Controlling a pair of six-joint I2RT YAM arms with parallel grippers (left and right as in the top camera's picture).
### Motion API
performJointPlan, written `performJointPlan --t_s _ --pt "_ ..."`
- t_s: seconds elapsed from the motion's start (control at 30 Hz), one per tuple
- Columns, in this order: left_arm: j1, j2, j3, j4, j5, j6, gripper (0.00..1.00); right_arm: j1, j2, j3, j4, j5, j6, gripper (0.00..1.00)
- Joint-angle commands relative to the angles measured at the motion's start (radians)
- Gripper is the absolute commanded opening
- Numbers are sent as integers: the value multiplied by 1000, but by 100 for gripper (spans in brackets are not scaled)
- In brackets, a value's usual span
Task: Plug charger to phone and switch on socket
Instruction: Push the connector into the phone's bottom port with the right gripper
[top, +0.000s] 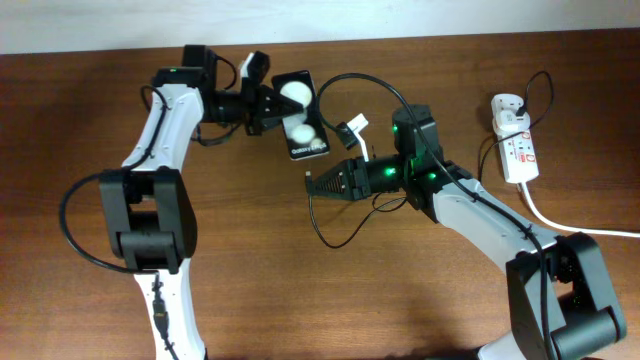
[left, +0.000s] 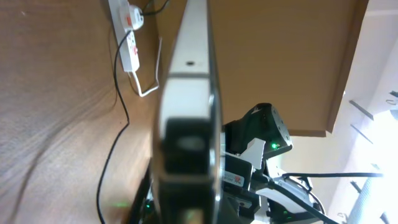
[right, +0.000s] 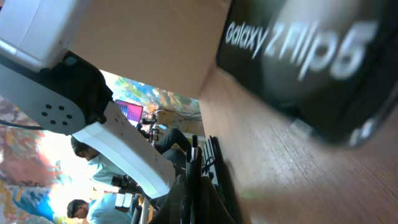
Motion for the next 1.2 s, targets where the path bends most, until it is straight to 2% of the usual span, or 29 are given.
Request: performJointPlan --t_s 0.0,0.1,0.23,0.57,0.9,1.17 --pt "0 -38 7 -43 55 79 0 -48 7 6 3 -71 -7 4" --pt "6 -38 7 -124 53 174 0 -114 7 6 3 -155 -7 4" --pt "6 -38 7 -136 52 185 0 -127 13 6 -9 -244 4 4" --pt "5 -38 7 -135 51 185 0 -62 73 6 -21 -172 41 4" --pt "-37 -38 7 -142 -27 185 0 -62 73 6 -26 -115 41 4" --pt "-37 -38 7 -147 -27 185 0 -62 73 6 -26 -93 41 4"
